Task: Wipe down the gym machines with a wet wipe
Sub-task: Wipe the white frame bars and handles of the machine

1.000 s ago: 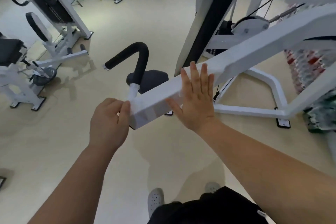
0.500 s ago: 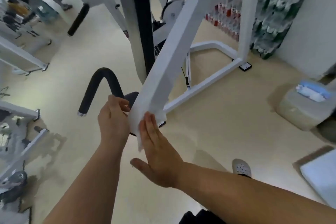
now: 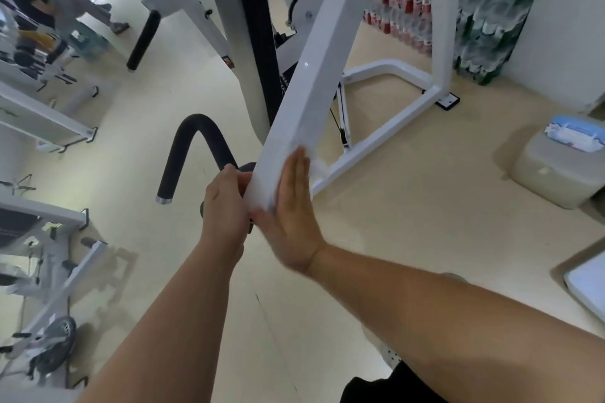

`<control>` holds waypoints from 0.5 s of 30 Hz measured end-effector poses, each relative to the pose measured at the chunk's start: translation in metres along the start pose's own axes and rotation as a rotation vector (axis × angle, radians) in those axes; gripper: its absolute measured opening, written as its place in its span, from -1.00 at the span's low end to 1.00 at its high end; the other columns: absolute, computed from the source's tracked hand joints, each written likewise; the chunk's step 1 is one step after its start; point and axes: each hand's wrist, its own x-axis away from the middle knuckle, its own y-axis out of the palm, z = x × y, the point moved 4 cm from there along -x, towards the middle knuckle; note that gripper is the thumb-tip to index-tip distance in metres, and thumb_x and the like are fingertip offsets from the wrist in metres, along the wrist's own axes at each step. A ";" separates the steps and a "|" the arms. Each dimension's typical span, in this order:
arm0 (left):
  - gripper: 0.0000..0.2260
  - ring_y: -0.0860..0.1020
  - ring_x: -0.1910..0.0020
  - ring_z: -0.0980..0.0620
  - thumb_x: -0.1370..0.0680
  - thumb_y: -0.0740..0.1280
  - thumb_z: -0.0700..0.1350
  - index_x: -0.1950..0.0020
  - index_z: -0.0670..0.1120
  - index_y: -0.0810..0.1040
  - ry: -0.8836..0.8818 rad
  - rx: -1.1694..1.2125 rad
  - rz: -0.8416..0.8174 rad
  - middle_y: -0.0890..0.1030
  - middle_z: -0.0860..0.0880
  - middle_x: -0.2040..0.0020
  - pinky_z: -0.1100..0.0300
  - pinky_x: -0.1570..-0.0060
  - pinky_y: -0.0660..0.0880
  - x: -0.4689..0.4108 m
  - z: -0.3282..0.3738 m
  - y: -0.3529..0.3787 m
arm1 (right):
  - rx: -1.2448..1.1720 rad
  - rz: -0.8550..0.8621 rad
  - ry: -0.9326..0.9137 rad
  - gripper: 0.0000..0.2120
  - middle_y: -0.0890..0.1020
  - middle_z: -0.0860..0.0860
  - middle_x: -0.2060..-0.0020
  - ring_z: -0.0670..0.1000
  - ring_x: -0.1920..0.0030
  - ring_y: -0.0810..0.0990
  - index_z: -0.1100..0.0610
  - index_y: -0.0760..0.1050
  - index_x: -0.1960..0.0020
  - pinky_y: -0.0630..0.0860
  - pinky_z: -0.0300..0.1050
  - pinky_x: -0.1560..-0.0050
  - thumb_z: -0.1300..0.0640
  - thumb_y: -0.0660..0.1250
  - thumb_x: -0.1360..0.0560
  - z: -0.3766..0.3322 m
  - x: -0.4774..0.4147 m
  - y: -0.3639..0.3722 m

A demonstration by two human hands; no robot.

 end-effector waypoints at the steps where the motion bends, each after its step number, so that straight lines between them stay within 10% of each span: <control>1: -0.52 0.58 0.08 -0.05 -0.71 0.01 0.06 0.05 -0.19 0.62 -0.008 0.015 0.011 0.66 -0.07 0.09 0.10 0.07 0.46 0.001 -0.001 0.001 | 0.002 -0.081 -0.011 -0.03 -0.48 0.00 -0.56 0.01 -0.58 -0.46 0.13 -0.49 -0.54 -0.21 0.17 -0.61 -0.37 0.06 -0.56 0.005 0.025 0.010; 8: -0.48 0.59 -0.08 -0.06 -0.71 -0.03 0.14 0.01 -0.09 0.63 -0.018 0.042 -0.028 0.68 -0.10 -0.05 -0.02 -0.16 0.48 0.000 -0.001 -0.007 | 0.021 -0.042 0.010 -0.04 -0.50 -0.01 -0.55 0.04 -0.56 -0.50 0.09 -0.53 -0.52 -0.22 0.22 -0.60 -0.45 -0.02 -0.56 0.008 0.022 0.017; 15: -0.47 0.64 0.09 -0.10 -0.69 0.02 0.11 0.20 -0.09 0.65 0.060 -0.164 -0.030 0.70 -0.06 0.20 -0.08 0.02 0.55 -0.017 0.016 -0.006 | 0.105 0.049 -0.081 0.04 -0.39 0.07 -0.60 0.07 -0.59 -0.44 0.20 -0.41 -0.60 -0.30 0.14 -0.60 -0.53 -0.15 -0.50 0.001 -0.049 -0.029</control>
